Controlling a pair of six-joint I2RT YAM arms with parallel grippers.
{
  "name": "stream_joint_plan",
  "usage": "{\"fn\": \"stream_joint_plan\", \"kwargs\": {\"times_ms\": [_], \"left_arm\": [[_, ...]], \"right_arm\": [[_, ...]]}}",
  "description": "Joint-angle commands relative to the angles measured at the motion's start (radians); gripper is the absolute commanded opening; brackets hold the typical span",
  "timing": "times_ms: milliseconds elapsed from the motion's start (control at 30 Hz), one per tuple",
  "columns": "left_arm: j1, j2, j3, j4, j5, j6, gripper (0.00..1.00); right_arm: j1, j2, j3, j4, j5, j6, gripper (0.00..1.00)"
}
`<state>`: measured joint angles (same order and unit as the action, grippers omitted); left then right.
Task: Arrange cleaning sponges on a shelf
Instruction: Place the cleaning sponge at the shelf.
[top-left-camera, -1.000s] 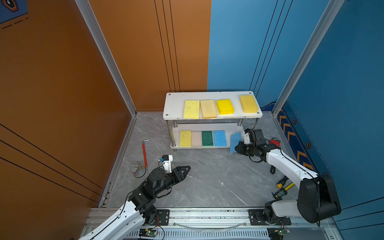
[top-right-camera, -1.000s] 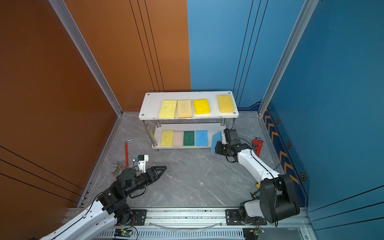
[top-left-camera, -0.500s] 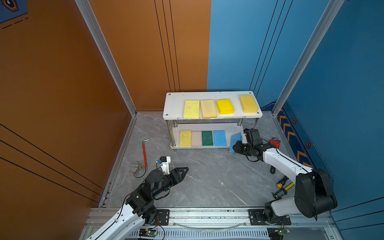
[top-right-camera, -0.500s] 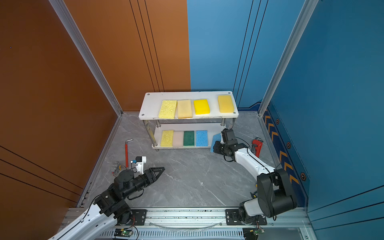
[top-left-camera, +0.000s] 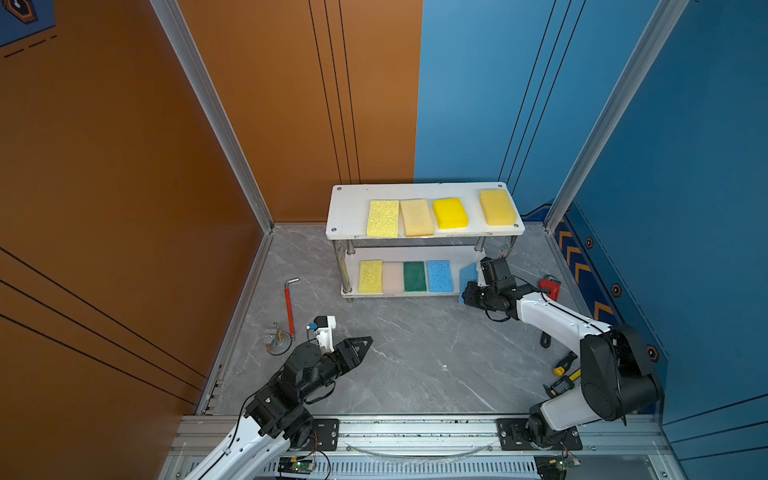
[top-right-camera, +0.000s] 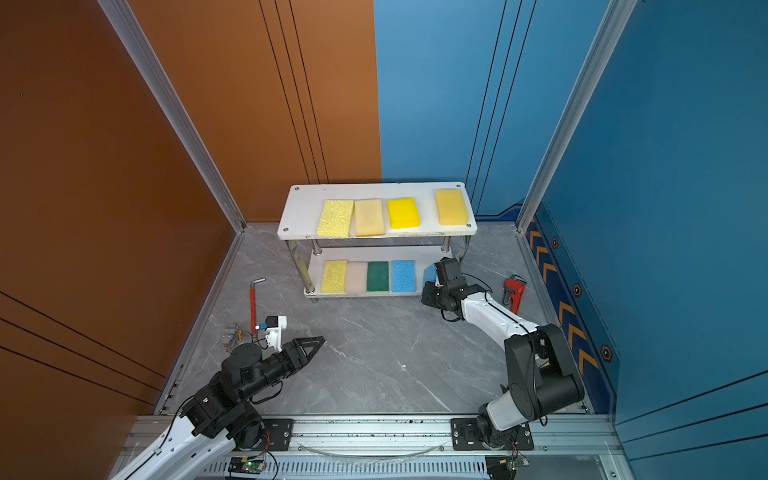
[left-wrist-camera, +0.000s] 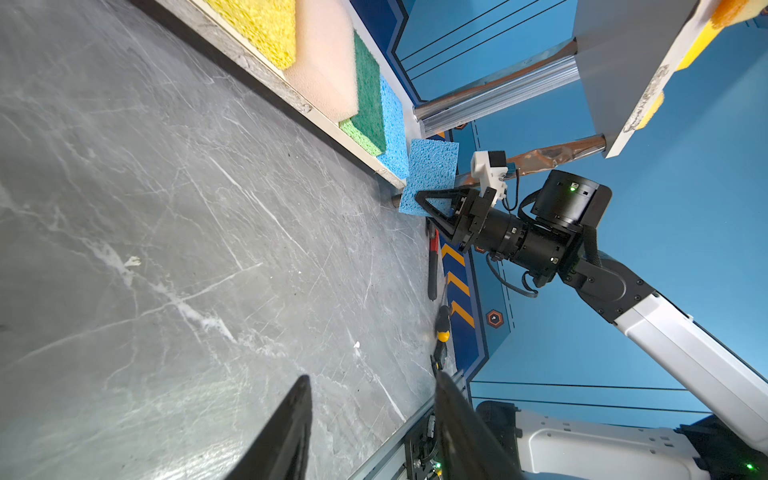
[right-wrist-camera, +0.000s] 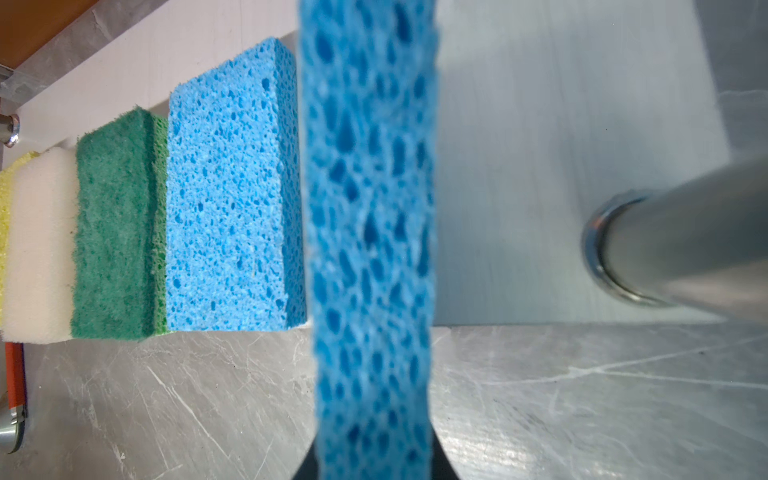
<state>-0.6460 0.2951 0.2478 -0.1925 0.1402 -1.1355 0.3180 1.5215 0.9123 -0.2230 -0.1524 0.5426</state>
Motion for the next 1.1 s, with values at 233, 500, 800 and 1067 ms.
{"fn": "stream_joint_plan", "kwargs": {"times_ms": [233, 500, 800, 1067], "left_arm": [[0.022, -0.027, -0.017, -0.047, 0.021, -0.007, 0.49], [0.029, -0.049, -0.026, -0.054, 0.028, -0.010, 0.49], [0.044, -0.122, -0.025, -0.127, 0.029, -0.015, 0.49], [0.066, -0.162, -0.039, -0.151, 0.039, -0.027, 0.49]], "right_arm": [[0.027, -0.046, 0.024, 0.053, 0.042, 0.023, 0.18], [0.032, -0.071, 0.041, 0.042, 0.063, 0.016, 0.18], [0.029, 0.031, 0.125, 0.034, 0.064, -0.010, 0.18], [0.029, 0.086, 0.135, 0.034, 0.045, -0.018, 0.28]]}}
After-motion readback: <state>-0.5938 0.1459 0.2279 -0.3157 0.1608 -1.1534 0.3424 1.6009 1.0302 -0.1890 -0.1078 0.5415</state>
